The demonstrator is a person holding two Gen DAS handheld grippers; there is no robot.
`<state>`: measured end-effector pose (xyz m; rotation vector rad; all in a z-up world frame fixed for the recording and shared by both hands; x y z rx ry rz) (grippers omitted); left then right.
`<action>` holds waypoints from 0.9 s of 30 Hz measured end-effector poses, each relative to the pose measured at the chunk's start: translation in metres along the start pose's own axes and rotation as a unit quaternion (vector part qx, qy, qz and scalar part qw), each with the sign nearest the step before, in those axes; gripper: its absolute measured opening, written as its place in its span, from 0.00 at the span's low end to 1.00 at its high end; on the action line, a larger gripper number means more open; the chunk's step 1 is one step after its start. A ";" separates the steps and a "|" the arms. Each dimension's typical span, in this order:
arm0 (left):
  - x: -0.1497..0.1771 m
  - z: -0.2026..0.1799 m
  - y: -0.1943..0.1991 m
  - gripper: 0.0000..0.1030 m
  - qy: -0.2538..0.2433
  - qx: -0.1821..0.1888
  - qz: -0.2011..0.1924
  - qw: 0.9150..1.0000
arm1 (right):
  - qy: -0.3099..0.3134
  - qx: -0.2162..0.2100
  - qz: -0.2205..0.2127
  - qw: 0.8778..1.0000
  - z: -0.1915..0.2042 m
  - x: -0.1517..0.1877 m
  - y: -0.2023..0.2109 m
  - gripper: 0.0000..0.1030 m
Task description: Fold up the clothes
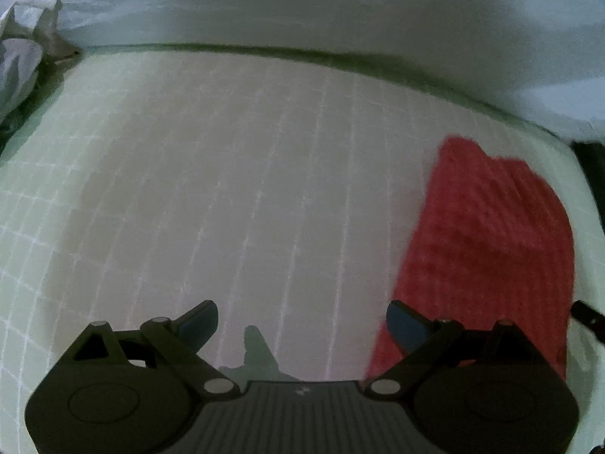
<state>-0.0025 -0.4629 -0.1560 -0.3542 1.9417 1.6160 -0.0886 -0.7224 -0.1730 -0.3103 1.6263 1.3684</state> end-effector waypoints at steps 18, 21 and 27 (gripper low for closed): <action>0.082 -0.017 0.026 0.87 -0.048 0.012 0.048 0.998 | 0.034 -0.011 0.034 0.999 -0.005 0.090 0.078 0.02; 0.086 -0.013 0.031 0.87 -0.044 0.009 0.045 0.998 | 0.039 -0.013 0.006 0.999 -0.005 0.087 0.095 0.01; 0.089 -0.012 0.034 0.87 -0.040 0.015 0.046 0.998 | 0.024 0.002 0.000 1.000 -0.013 0.089 0.113 0.01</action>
Point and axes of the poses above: each gripper's, at about its wrist camera, not at the fingertips, and y roughly against the way its jaws point, z to its left, x to its underside, the point moved 1 cm from there along -y, roughly the way its jaws point, and after that the axes turned 11 degrees about -z, right-handed, at the moved point
